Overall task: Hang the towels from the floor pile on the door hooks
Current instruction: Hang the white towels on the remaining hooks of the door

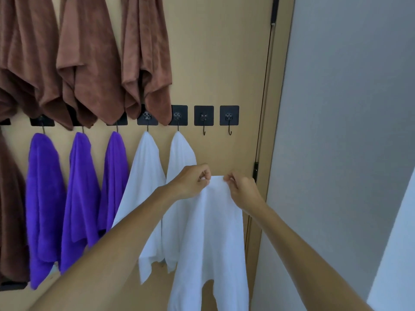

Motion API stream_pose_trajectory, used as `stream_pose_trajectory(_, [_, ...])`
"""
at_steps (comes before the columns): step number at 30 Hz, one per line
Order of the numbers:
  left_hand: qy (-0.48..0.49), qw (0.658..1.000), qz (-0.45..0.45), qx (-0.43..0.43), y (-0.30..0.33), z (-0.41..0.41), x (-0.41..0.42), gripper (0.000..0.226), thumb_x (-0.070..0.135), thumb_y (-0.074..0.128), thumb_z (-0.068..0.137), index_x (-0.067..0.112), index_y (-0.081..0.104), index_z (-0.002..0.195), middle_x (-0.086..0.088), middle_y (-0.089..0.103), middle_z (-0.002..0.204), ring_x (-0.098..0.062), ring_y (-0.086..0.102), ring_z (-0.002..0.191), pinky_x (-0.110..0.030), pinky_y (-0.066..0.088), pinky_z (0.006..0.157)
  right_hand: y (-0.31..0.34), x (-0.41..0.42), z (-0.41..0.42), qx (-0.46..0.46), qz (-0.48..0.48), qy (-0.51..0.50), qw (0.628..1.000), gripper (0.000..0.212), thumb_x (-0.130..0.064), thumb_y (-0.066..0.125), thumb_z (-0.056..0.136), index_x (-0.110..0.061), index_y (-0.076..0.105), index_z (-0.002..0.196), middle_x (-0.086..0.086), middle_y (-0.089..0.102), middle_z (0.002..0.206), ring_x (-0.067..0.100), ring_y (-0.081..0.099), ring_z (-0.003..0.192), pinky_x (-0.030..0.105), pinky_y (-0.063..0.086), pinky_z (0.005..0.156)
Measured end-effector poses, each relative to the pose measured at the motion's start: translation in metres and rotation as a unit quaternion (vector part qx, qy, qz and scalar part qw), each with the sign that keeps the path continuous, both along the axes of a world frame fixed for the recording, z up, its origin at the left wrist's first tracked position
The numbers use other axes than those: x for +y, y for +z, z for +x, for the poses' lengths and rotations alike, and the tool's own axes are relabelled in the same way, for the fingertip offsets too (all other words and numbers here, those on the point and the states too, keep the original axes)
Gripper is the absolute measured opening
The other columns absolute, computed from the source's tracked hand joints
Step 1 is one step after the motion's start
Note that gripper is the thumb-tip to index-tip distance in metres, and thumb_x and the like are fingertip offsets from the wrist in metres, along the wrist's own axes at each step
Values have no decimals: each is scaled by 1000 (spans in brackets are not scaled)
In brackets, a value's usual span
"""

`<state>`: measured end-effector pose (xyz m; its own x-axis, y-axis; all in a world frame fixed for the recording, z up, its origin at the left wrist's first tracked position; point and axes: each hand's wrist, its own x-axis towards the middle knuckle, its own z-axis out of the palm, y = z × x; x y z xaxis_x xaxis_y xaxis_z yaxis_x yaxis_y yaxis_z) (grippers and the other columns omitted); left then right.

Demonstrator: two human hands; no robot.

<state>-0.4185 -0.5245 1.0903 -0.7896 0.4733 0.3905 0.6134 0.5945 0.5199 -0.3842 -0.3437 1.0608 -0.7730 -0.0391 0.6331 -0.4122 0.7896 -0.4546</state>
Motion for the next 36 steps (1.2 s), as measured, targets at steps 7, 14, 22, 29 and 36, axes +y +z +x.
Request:
stream_pose_trajectory(7, [69, 989, 16, 128, 23, -53, 2, 14, 0, 45, 94, 7, 58, 92, 10, 46, 81, -5, 45, 72, -11, 34, 59, 29, -11, -56, 44, 52, -33, 997, 26, 4, 41, 93, 0, 59, 111, 13, 60, 111, 27, 56, 99, 32, 47, 82])
stream_pose_trajectory(14, [135, 971, 23, 198, 63, -87, 10, 17, -1, 45, 92, 6, 60, 97, -5, 55, 96, -25, 55, 89, -37, 49, 79, 75, -13, -99, 60, 86, -57, 993, 38, 7, 44, 90, -4, 53, 126, 12, 55, 126, 27, 51, 112, 31, 46, 89])
stream_pose_trajectory(22, [203, 958, 8, 204, 91, -122, 20, 25, -7, 43, 91, 6, 57, 107, -13, 54, 111, -28, 56, 93, -39, 50, 73, 109, -21, -137, 61, 135, -82, 986, 52, 15, 37, 80, -3, 52, 127, 13, 51, 121, 30, 48, 110, 39, 46, 84])
stream_pose_trajectory(29, [218, 958, -15, 184, 59, -129, 30, 15, 3, 45, 91, 9, 57, 99, -4, 55, 102, -20, 53, 94, -28, 41, 74, 78, -27, -143, 66, 46, -30, 996, 23, -29, 40, 87, -10, 47, 96, -4, 48, 92, 16, 49, 81, 29, 39, 64])
stream_pose_trajectory(36, [130, 973, 152, 116, 21, -125, 39, 25, 26, 36, 94, 13, 53, 81, 5, 52, 72, -13, 49, 69, -18, 37, 59, 25, -29, -148, 74, 25, -11, 997, 51, -45, 17, 87, -20, 54, 110, 0, 52, 108, 17, 50, 93, 27, 36, 76])
